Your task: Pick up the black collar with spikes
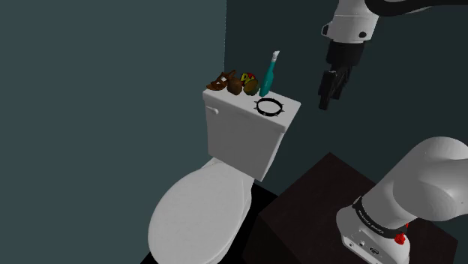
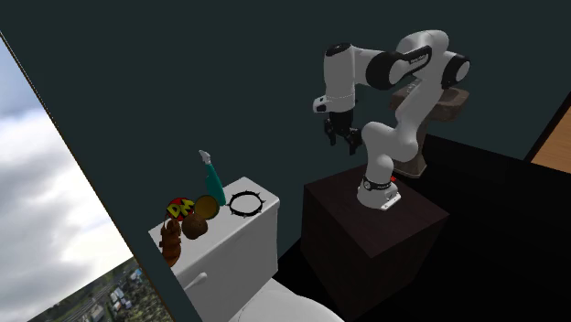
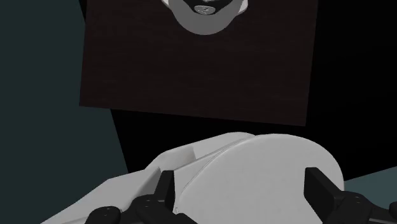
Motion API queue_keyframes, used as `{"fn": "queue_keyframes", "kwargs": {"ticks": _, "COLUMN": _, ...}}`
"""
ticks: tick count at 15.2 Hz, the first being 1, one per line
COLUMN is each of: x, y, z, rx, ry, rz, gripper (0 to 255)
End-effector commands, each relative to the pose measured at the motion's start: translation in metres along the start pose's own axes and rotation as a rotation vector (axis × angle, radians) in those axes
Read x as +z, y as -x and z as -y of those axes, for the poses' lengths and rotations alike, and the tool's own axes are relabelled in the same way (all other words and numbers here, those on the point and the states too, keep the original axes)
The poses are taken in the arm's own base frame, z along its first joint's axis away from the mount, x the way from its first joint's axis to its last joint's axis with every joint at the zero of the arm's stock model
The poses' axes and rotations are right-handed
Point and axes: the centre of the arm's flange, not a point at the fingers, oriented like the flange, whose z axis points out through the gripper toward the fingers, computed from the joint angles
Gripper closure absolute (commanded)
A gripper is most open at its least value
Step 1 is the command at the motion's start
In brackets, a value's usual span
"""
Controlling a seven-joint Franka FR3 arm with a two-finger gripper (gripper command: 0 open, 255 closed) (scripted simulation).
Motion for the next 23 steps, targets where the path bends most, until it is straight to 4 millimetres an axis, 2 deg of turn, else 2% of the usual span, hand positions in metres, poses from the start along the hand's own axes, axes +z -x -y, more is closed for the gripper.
{"fn": "queue_keyframes", "kwargs": {"ticks": 1, "x": 0.0, "y": 0.0, "z": 0.0, "rx": 0.0, "ry": 0.0, "rz": 0.0, "gripper": 0}}
{"fn": "queue_keyframes", "kwargs": {"ticks": 23, "x": 0.122, "y": -0.219, "z": -0.124, "rx": 0.038, "ry": -0.039, "rz": -0.106, "gripper": 0}}
